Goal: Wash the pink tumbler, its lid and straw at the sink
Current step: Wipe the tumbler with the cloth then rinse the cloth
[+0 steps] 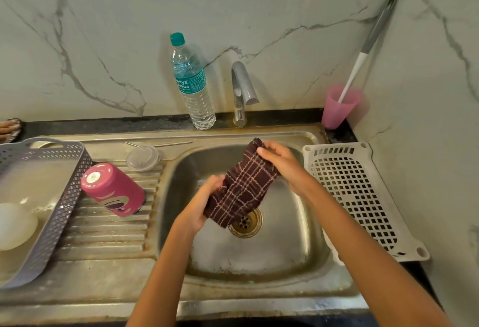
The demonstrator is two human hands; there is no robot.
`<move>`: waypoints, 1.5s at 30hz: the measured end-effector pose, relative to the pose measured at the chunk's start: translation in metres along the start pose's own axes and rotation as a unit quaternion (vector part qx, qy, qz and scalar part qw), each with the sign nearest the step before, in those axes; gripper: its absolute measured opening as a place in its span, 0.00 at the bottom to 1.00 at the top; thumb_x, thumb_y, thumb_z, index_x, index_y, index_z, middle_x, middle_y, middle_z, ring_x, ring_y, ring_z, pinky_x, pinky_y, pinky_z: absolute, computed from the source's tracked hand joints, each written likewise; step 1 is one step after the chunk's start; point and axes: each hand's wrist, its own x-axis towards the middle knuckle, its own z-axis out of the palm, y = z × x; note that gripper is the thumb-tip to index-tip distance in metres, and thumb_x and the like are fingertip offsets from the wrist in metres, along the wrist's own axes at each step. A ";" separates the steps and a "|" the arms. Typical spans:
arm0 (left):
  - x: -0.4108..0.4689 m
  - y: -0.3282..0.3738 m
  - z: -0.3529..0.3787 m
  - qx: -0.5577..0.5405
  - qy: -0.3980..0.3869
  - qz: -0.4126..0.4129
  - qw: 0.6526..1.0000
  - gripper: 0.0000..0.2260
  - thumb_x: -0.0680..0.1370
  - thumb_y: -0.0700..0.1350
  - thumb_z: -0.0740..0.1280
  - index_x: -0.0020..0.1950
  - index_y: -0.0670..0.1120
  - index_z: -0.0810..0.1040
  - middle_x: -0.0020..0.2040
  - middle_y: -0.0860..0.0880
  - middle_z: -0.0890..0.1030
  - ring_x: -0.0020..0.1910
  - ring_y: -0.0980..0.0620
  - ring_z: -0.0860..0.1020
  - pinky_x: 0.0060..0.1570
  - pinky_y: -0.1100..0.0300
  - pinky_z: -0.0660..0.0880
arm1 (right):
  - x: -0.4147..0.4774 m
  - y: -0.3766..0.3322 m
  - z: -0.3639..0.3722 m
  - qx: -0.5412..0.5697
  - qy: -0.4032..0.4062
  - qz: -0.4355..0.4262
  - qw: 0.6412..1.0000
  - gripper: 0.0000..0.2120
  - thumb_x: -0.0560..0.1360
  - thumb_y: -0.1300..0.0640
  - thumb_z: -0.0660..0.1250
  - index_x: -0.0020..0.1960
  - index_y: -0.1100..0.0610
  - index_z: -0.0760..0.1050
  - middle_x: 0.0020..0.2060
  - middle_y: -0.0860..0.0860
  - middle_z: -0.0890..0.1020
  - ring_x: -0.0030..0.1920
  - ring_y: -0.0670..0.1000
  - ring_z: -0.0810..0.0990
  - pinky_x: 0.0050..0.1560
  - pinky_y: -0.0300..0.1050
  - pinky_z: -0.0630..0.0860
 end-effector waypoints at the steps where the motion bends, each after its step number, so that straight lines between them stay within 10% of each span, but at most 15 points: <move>1: -0.002 0.004 0.000 0.037 -0.032 -0.007 0.999 0.16 0.78 0.58 0.66 0.58 0.49 0.79 0.53 0.47 0.84 0.54 0.47 0.81 0.57 0.52 0.74 | 0.001 -0.007 -0.001 0.005 0.004 0.010 1.000 0.09 0.80 0.52 0.63 0.57 0.54 0.74 0.50 0.50 0.81 0.51 0.49 0.80 0.47 0.38 0.75; 5: -0.009 0.017 0.008 0.132 -0.143 -0.022 0.981 0.22 0.73 0.57 0.72 0.61 0.47 0.78 0.56 0.47 0.84 0.57 0.47 0.82 0.62 0.52 0.73 | 0.012 -0.018 -0.002 -0.036 0.022 0.027 0.999 0.08 0.78 0.50 0.66 0.55 0.52 0.76 0.48 0.50 0.81 0.49 0.49 0.81 0.45 0.39 0.77; 10: -0.005 0.019 0.014 0.050 -0.101 0.020 0.993 0.23 0.73 0.56 0.73 0.63 0.45 0.78 0.57 0.44 0.84 0.58 0.45 0.81 0.64 0.49 0.73 | 0.015 -0.002 -0.010 -0.211 0.095 -0.103 0.967 0.13 0.77 0.47 0.66 0.60 0.49 0.75 0.55 0.44 0.79 0.56 0.44 0.77 0.56 0.43 0.76; 17: -0.001 0.017 0.022 0.017 -0.079 0.087 0.993 0.19 0.76 0.53 0.67 0.61 0.44 0.80 0.55 0.43 0.84 0.56 0.47 0.81 0.59 0.51 0.75 | -0.019 0.019 0.002 -0.066 -0.099 -0.020 0.993 0.21 0.70 0.54 0.75 0.62 0.48 0.75 0.56 0.48 0.80 0.57 0.46 0.80 0.52 0.41 0.80; 31: 0.007 0.022 0.021 0.091 0.108 0.108 0.984 0.22 0.69 0.55 0.76 0.55 0.45 0.75 0.53 0.48 0.80 0.54 0.50 0.80 0.56 0.53 0.78 | -0.017 0.038 0.006 0.090 0.007 0.062 0.994 0.22 0.67 0.55 0.78 0.60 0.52 0.78 0.52 0.51 0.85 0.53 0.51 0.83 0.52 0.48 0.81; 34: 0.004 0.023 0.030 0.080 0.007 0.089 0.993 0.24 0.71 0.56 0.73 0.63 0.49 0.74 0.58 0.50 0.80 0.58 0.52 0.79 0.60 0.53 0.76 | -0.019 0.032 -0.004 0.146 0.010 0.073 0.987 0.24 0.69 0.54 0.77 0.63 0.54 0.75 0.54 0.53 0.84 0.55 0.53 0.83 0.55 0.48 0.80; 45: 0.048 0.025 0.150 0.052 -0.041 0.084 0.994 0.09 0.76 0.36 0.71 0.54 0.42 0.75 0.45 0.48 0.82 0.39 0.56 0.82 0.38 0.64 0.80 | -0.039 0.020 -0.099 -0.049 0.290 0.029 0.955 0.23 0.72 0.55 0.74 0.65 0.52 0.73 0.56 0.49 0.79 0.55 0.50 0.79 0.52 0.43 0.78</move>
